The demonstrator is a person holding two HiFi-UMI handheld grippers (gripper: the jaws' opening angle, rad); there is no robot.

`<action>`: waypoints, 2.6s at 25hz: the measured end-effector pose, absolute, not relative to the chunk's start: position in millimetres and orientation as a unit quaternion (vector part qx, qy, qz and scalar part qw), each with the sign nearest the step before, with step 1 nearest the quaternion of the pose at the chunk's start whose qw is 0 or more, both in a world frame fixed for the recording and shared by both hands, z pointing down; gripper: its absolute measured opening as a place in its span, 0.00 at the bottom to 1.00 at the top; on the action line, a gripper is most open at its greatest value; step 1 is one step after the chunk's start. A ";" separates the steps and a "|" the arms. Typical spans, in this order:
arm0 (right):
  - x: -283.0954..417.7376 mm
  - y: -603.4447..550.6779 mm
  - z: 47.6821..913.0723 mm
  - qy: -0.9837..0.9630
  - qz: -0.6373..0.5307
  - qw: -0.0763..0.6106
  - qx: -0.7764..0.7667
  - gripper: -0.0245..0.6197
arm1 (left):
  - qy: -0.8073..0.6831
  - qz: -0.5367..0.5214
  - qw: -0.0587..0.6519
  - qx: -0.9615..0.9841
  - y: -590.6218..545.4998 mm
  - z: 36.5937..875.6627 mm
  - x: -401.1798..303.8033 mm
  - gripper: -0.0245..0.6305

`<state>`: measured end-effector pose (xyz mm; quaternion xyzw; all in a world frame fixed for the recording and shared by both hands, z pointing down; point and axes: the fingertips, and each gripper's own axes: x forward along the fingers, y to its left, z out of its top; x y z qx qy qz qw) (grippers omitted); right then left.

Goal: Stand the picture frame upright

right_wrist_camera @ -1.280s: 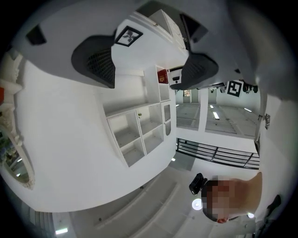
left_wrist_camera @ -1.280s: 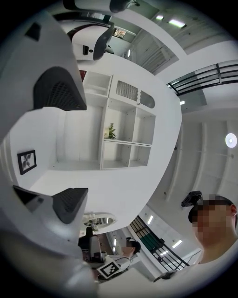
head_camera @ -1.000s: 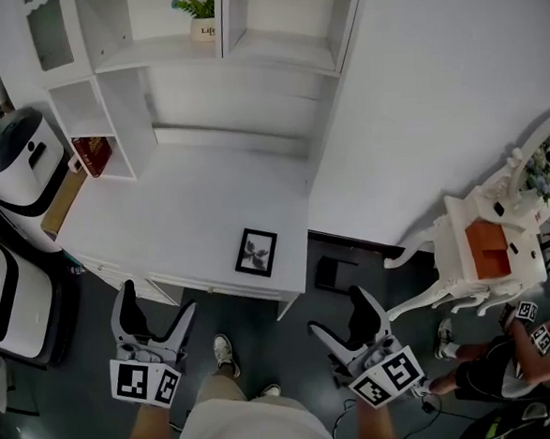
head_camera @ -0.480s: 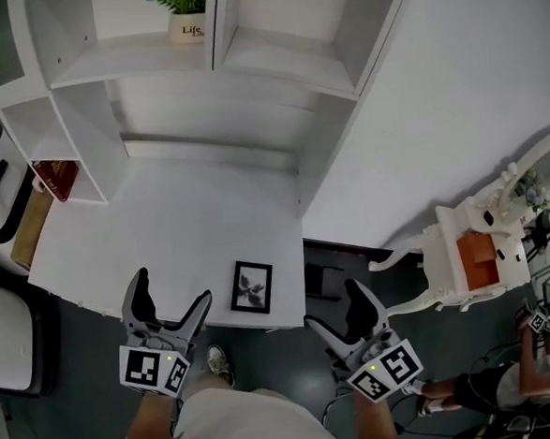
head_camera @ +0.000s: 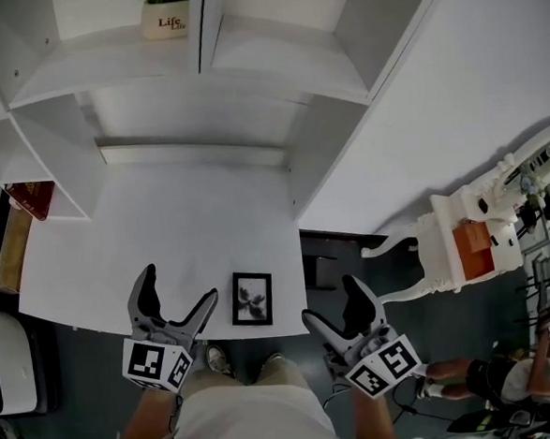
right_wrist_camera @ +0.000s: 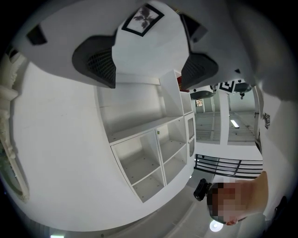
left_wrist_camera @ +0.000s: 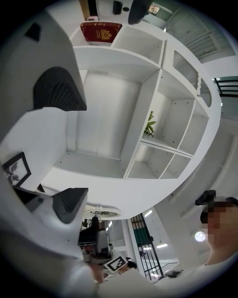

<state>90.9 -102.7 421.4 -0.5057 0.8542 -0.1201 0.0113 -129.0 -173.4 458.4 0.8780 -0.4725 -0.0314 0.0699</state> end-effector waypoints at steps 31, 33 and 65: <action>71.9 -144.3 719.8 0.806 -0.437 -0.197 -0.347 0.71 | -0.328 0.275 0.361 0.828 -175.2 732.0 -30.0 0.57; 69.1 -144.6 726.7 0.802 -0.441 -0.208 -0.346 0.71 | -0.321 0.288 0.368 0.824 -173.8 739.4 -29.7 0.56; 71.3 -152.1 768.3 0.738 -0.458 -0.289 -0.403 0.45 | -0.296 0.325 0.421 0.793 -182.5 760.5 -20.1 0.34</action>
